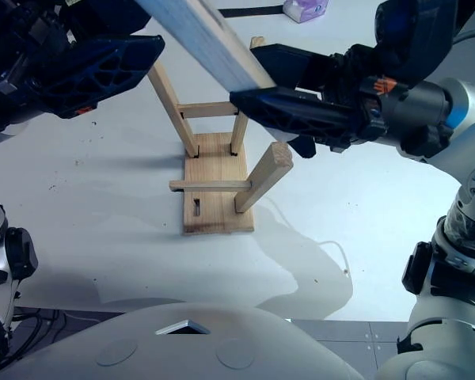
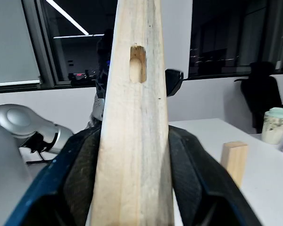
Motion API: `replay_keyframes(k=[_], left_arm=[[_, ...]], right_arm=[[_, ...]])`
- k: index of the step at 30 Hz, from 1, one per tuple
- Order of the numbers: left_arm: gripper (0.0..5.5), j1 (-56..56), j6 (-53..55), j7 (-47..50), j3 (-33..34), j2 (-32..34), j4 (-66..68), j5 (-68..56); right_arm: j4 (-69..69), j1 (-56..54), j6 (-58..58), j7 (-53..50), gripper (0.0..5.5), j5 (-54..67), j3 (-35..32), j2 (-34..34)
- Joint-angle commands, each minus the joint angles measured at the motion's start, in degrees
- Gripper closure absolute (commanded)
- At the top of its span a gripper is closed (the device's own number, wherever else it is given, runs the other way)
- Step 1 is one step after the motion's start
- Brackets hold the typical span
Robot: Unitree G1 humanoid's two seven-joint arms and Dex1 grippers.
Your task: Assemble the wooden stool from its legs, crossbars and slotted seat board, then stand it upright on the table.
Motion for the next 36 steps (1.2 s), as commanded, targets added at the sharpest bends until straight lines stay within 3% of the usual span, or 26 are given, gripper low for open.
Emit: replay_keyframes(k=[1,13,24,33,36], left_arm=[[1.83,-1.05,0.52,0.24,-0.75,1.32,-0.59,-1.40],[1.83,1.67,0.83,-1.92,-1.58,3.33,-2.78,-2.67],[3.43,5.74,-0.17,-7.34,-2.65,4.94,-3.23,4.09],[3.44,7.32,-2.16,-9.82,-2.82,5.02,-2.27,6.44],[3.44,6.98,-2.72,-9.68,-3.00,4.81,-1.51,7.03]], right_arm=[[-1.18,0.32,-0.07,1.84,3.40,-1.35,1.96,-2.01],[-0.83,4.45,-6.69,8.83,3.41,-15.67,11.44,0.72],[-0.02,4.47,-8.05,12.78,3.45,-16.42,11.36,-1.82],[1.99,3.60,-9.64,13.70,3.45,-19.33,12.63,-0.80],[0.29,2.89,-8.17,11.73,2.83,-16.18,9.53,-2.94]])
